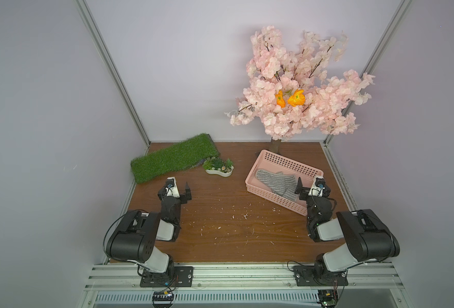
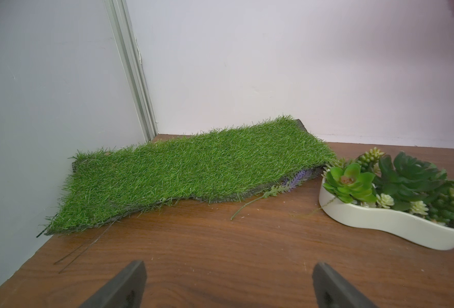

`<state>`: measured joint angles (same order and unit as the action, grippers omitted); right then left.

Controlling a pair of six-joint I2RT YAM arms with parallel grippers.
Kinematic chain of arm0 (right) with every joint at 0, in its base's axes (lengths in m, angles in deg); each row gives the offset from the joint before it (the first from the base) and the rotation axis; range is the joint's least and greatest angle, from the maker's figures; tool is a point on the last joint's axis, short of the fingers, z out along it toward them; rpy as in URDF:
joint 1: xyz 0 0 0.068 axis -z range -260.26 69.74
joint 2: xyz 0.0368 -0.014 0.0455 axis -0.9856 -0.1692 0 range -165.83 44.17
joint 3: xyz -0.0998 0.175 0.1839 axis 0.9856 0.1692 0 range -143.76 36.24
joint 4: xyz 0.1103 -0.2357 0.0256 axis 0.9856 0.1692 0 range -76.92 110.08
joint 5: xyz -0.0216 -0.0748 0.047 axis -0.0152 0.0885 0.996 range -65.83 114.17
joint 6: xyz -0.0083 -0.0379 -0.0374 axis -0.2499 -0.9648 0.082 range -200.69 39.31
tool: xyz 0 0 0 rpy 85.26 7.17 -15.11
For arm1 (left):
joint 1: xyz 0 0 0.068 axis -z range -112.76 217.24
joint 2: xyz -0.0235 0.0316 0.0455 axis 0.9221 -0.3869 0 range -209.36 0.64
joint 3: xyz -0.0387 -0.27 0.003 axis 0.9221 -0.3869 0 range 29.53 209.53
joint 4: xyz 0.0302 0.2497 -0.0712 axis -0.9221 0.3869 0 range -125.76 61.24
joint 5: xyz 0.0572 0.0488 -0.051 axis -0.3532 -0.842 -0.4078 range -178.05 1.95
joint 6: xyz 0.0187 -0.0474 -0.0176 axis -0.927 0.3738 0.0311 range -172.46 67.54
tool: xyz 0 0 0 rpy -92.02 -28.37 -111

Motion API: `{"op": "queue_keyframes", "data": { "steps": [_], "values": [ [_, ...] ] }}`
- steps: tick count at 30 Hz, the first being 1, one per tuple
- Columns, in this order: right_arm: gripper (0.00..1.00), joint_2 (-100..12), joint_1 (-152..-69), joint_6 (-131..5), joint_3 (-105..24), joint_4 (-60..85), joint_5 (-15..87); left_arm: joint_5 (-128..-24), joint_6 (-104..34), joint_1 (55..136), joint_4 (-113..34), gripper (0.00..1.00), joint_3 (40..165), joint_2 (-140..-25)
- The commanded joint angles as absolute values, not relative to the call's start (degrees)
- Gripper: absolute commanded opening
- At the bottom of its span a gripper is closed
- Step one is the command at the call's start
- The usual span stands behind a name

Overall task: Fold the square dishcloth
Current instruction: Pick up the cleaning item from the bin.

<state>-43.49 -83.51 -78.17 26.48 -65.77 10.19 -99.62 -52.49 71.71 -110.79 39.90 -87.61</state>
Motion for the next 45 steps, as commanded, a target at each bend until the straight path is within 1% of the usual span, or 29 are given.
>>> {"op": "queue_keyframes", "data": {
  "steps": [1,11,16,19,22,28,30,33,38,40,45],
  "values": [
    [0.99,-43.9,-83.53,-78.4,25.87,-65.93,10.17,-99.06,-52.08,70.85,-111.39,0.99,40.6,-87.65],
    [0.99,-43.55,-83.5,-78.49,25.81,-65.82,10.16,-98.95,-52.0,70.82,-111.44,0.99,40.54,-87.48],
    [0.99,-39.54,-83.43,-77.19,24.45,-59.6,7.41,-98.43,-52.5,70.84,-109.24,0.99,40.86,-84.72],
    [0.99,-35.91,-83.44,-75.94,22.38,-52.21,3.92,-98.5,-52.42,70.76,-104.85,1.0,41.26,-80.37],
    [0.99,-31.51,-83.43,-72.56,19.15,-40.76,-0.18,-98.74,-51.92,70.83,-101.54,0.99,40.95,-75.99],
    [0.99,-23.07,-83.49,-66.16,13.06,-19.85,-3.03,-99.63,-48.35,70.83,-88.37,0.99,43.27,-66.93],
    [0.99,-20.89,-83.41,-64.56,11.51,-13.47,-2.18,-100.22,-46.33,70.86,-81.1,1.0,45.46,-64.87],
    [0.99,-17.8,-83.51,-62.33,8.65,-4.4,1.69,-102.19,-42.11,70.83,-70.69,1.0,48.55,-61.85],
    [0.99,-16.56,-83.56,-59.56,4.49,5.01,8.11,-97.07,-37.27,70.8,-66.54,0.99,47.58,-57.1],
    [0.99,-17.92,-83.51,-58.95,2.83,7.57,10.46,-95.15,-34.59,70.85,-65.71,0.99,46.81,-55.11],
    [0.93,-23.76,-83.6,-57.04,-1.64,12.48,13.16,-89.74,-28.49,70.85,-63.32,0.99,46.3,-52.42]
  ]
}}
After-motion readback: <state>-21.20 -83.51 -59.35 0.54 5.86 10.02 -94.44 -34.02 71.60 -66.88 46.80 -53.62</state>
